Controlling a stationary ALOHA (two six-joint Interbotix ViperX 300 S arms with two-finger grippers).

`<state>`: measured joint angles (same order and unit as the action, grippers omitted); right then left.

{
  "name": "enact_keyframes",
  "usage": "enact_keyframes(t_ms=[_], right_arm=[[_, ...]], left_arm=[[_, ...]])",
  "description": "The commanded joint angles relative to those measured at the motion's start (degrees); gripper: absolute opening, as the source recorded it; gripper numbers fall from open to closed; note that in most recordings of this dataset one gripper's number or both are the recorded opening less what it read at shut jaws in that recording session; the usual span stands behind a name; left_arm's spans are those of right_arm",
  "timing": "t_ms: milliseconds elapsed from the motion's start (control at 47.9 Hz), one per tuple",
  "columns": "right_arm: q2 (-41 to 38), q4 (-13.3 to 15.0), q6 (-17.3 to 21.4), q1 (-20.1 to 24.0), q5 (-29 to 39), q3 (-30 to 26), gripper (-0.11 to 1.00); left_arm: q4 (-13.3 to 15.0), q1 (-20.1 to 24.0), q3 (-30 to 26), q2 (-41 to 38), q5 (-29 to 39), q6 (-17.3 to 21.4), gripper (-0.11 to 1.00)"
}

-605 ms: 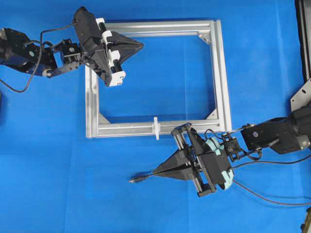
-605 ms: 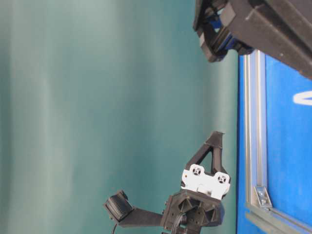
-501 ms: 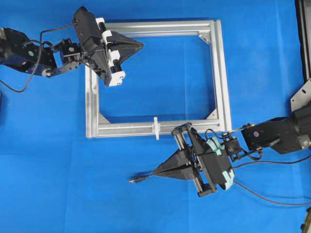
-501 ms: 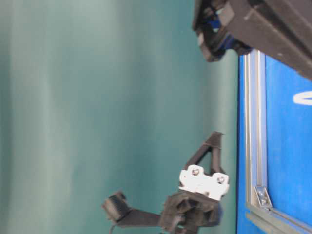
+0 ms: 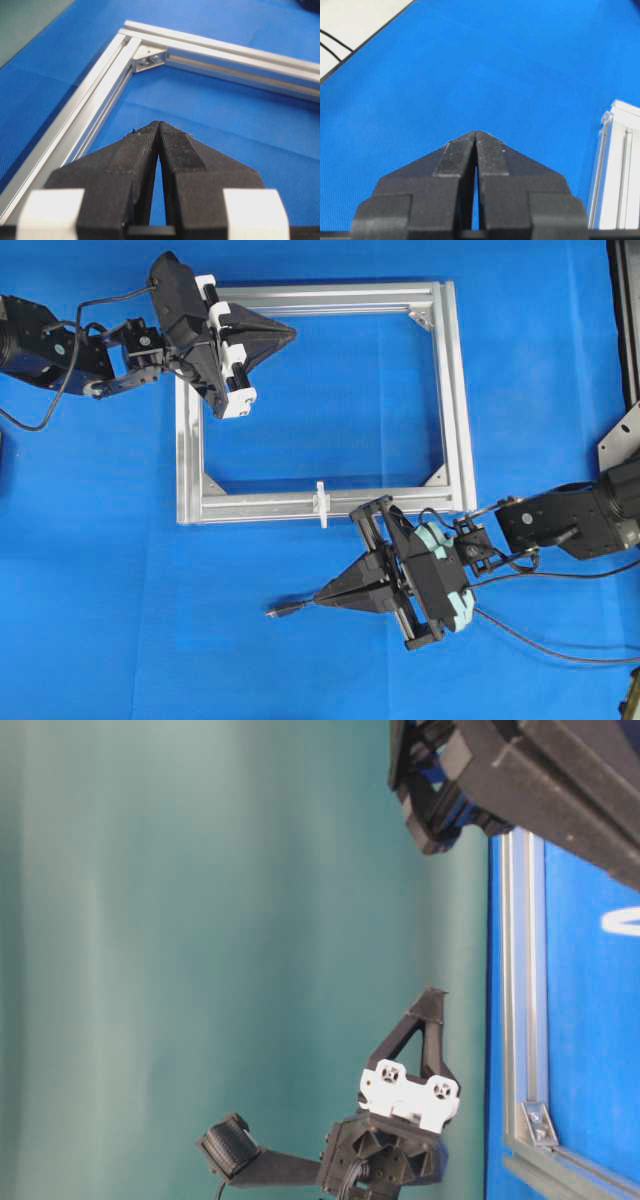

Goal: Insert the wire through the string loop located in the center.
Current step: 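Lower the open right gripper over the black USB cable near its plug, then close the right gripper on the cable just behind the USB plug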

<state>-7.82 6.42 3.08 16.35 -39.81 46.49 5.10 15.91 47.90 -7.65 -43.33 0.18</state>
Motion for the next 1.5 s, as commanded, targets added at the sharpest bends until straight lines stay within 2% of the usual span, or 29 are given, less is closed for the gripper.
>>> enact_keyframes(t_ms=[0, 104, 167, 334, 397, 480, 626, 1085, 1482], right_arm=[[1.58, -0.09, 0.18, 0.18, 0.26, -0.88, -0.01], [1.67, -0.26, 0.26, 0.18, 1.05, -1.05, 0.15], [1.58, -0.44, 0.26, 0.18, 1.58, -1.23, 0.30], [1.58, -0.53, 0.26, 0.18, 3.60, -1.49, 0.80], [1.58, -0.88, 0.26, 0.18, 3.78, -1.58, 0.91], [1.58, -1.14, 0.26, 0.18, 3.78, -1.58, 0.88], [1.32, -1.85, 0.35, 0.18, 4.57, -1.49, 0.90], [-8.17, -9.49, 0.97, 1.32, 4.75, -2.64, 0.90], [-9.40, -10.11, 0.97, 1.41, 4.13, -2.90, 0.89]], left_arm=[[-0.18, -0.18, -0.44, 1.58, -0.26, 0.09, 0.00], [-0.26, -0.18, -0.44, 1.58, -0.26, 0.09, 0.00], [-0.18, -0.09, -0.35, 1.67, -0.26, 0.09, 0.00], [-0.18, -0.18, -0.44, 1.67, -0.26, 0.09, 0.00], [-0.18, -0.09, -0.44, 1.67, -0.26, 0.09, 0.00], [-0.18, -0.09, -0.44, 1.67, -0.26, 0.09, 0.00], [-0.18, -0.09, -0.62, 1.58, -0.18, 0.09, 0.00], [-0.18, -0.18, -0.26, 1.58, -0.18, 0.00, 0.00], [-0.18, -0.18, -0.35, 1.58, -0.09, 0.00, 0.00]])
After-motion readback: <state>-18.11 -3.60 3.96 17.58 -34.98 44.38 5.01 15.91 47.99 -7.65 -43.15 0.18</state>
